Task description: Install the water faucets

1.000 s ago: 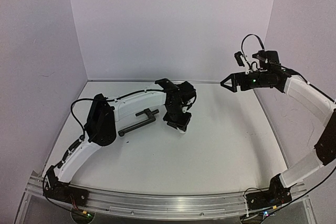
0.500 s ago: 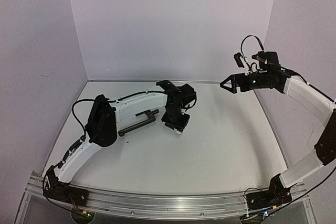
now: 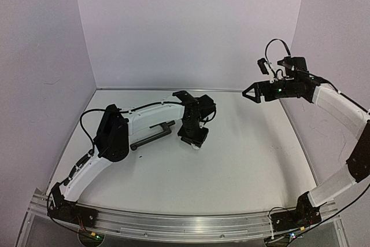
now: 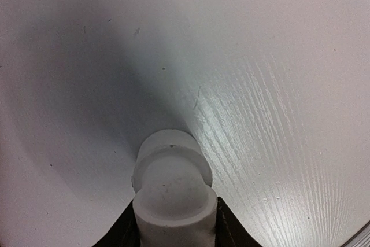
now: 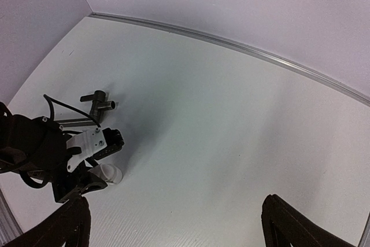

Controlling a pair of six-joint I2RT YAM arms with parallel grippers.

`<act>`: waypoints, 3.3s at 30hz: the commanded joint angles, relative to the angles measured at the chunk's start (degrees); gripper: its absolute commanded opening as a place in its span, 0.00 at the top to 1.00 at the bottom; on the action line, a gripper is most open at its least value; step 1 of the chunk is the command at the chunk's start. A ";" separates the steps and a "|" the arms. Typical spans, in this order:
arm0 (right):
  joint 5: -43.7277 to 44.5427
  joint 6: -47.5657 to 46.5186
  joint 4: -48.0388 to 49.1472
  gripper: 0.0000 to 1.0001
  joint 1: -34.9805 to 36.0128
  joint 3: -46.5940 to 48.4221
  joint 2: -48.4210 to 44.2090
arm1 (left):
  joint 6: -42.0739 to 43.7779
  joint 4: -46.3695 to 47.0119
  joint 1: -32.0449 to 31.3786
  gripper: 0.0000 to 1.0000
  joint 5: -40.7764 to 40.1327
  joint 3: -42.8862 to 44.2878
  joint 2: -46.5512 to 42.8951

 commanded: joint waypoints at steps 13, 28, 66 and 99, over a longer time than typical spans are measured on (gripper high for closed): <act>-1.95 -1.25 1.28 0.02 -0.17 -0.07 -2.18 | 0.10 5.62 -0.95 0.09 5.07 -3.89 -9.15; -6.22 -1.64 1.26 0.02 -0.15 1.88 0.08 | 13.87 10.32 12.36 0.00 1.40 -29.56 -33.38; -16.06 0.97 1.34 0.02 -0.12 4.62 8.67 | 39.51 30.45 22.26 0.47 7.64 -56.21 -29.38; -26.35 14.44 3.09 0.02 3.24 5.67 14.89 | 49.24 27.12 5.18 1.00 -4.91 -53.82 -47.97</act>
